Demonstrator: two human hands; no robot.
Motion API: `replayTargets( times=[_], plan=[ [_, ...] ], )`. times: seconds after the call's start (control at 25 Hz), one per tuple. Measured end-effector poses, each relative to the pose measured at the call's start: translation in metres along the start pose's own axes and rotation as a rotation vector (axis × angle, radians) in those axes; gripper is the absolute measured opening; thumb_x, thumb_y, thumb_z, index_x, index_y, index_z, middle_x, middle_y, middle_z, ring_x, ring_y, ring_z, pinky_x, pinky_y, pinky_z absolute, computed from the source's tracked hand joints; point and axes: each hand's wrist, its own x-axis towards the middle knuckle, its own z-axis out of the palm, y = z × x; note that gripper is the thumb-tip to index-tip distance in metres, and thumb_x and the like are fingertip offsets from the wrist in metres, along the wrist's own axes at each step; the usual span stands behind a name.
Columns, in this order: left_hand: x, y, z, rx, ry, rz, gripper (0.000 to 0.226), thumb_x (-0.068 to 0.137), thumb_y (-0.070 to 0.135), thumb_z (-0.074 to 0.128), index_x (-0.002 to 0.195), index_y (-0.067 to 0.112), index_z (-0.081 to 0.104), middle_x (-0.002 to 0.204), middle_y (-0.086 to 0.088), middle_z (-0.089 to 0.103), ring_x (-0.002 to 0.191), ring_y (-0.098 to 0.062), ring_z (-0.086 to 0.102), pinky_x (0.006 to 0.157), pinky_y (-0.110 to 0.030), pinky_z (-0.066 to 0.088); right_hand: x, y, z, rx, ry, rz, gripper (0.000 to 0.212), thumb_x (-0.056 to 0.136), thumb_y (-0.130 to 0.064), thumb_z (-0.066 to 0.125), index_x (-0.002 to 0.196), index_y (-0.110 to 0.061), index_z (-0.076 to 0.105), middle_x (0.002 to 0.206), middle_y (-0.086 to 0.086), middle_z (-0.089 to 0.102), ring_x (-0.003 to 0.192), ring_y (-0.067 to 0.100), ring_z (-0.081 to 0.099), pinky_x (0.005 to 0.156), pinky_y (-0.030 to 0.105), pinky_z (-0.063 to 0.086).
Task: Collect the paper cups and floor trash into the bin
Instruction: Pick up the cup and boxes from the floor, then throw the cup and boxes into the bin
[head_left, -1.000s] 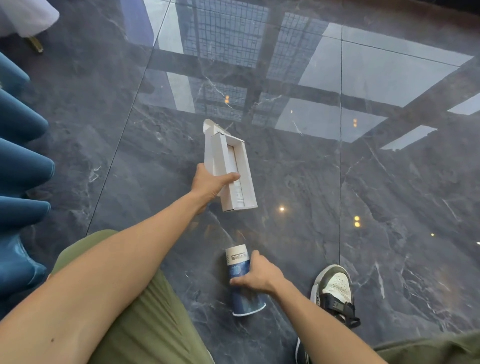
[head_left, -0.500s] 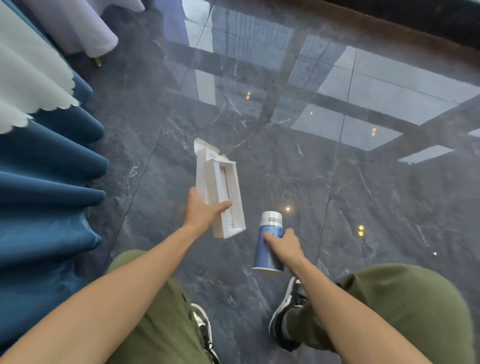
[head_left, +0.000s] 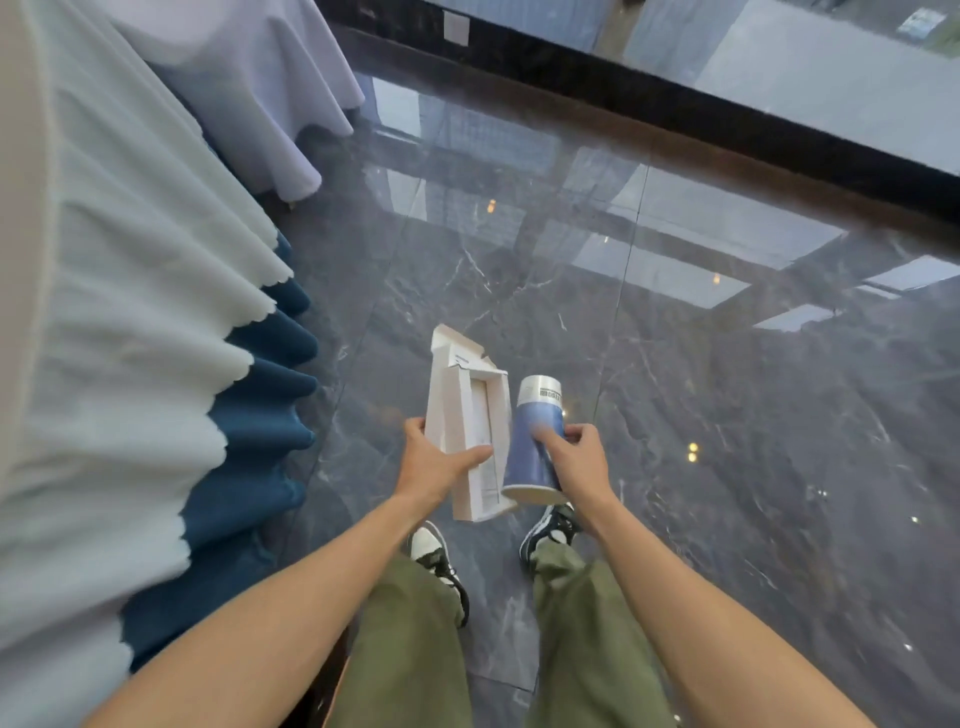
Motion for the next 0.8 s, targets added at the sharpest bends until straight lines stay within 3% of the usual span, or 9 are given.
replayTargets(
  times=[0.16, 0.28, 0.4, 0.56, 0.64, 0.8],
  plan=[
    [-0.091, 0.004, -0.045, -0.013, 0.006, -0.003, 0.083, 0.072, 0.023, 0.096, 0.132, 0.013, 0.041, 0.124, -0.002, 0.060, 0.110, -0.019, 0.061, 0.081, -0.024, 0.047, -0.102, -0.006, -0.005, 0.007, -0.052, -0.051, 0.062, 0.072, -0.061, 0.076, 0.113, -0.018, 0.059, 0.112, 0.002, 0.069, 0.101, 0.022, 0.071, 0.093, 0.050, 0.059],
    [-0.139, -0.013, -0.073, -0.070, 0.035, 0.005, 0.080, 0.075, 0.022, 0.094, 0.132, 0.015, 0.039, 0.115, 0.007, 0.058, 0.099, -0.006, 0.060, 0.071, -0.017, 0.044, -0.151, 0.005, 0.004, 0.011, -0.120, -0.080, 0.065, 0.073, -0.065, 0.075, 0.117, -0.019, 0.063, 0.113, 0.001, 0.072, 0.101, 0.020, 0.072, 0.093, 0.048, 0.060],
    [-0.181, -0.043, -0.090, -0.132, 0.075, -0.008, 0.079, 0.075, 0.021, 0.094, 0.131, 0.017, 0.038, 0.118, 0.002, 0.059, 0.102, -0.013, 0.061, 0.078, -0.024, 0.048, -0.189, 0.029, 0.019, -0.009, -0.188, -0.103, 0.054, 0.085, -0.057, 0.074, 0.121, -0.018, 0.065, 0.115, 0.000, 0.072, 0.103, 0.017, 0.072, 0.093, 0.044, 0.061],
    [-0.244, -0.101, -0.110, -0.179, 0.135, 0.005, 0.079, 0.077, 0.026, 0.092, 0.134, 0.017, 0.038, 0.123, -0.001, 0.057, 0.112, -0.020, 0.060, 0.085, -0.028, 0.050, -0.254, 0.068, 0.040, -0.099, -0.337, -0.149, 0.041, 0.094, -0.046, 0.067, 0.122, -0.017, 0.062, 0.114, 0.001, 0.071, 0.096, 0.015, 0.072, 0.072, 0.027, 0.055],
    [-0.278, -0.140, -0.122, -0.182, 0.163, -0.014, 0.082, 0.077, 0.029, 0.092, 0.137, 0.018, 0.038, 0.125, -0.002, 0.057, 0.113, -0.020, 0.060, 0.090, -0.032, 0.052, -0.291, 0.097, 0.049, -0.151, -0.428, -0.122, 0.036, 0.094, -0.038, 0.066, 0.122, -0.016, 0.058, 0.113, 0.004, 0.068, 0.091, 0.015, 0.070, 0.068, 0.025, 0.053],
    [-0.338, -0.208, -0.150, -0.200, 0.237, -0.049, 0.084, 0.076, 0.032, 0.093, 0.139, 0.018, 0.039, 0.124, -0.003, 0.060, 0.113, -0.021, 0.062, 0.097, -0.040, 0.057, -0.349, 0.154, 0.067, -0.181, -0.514, -0.091, 0.041, 0.093, -0.036, 0.066, 0.127, -0.017, 0.053, 0.116, 0.001, 0.064, 0.093, 0.014, 0.069, 0.068, 0.024, 0.054]
  ],
)
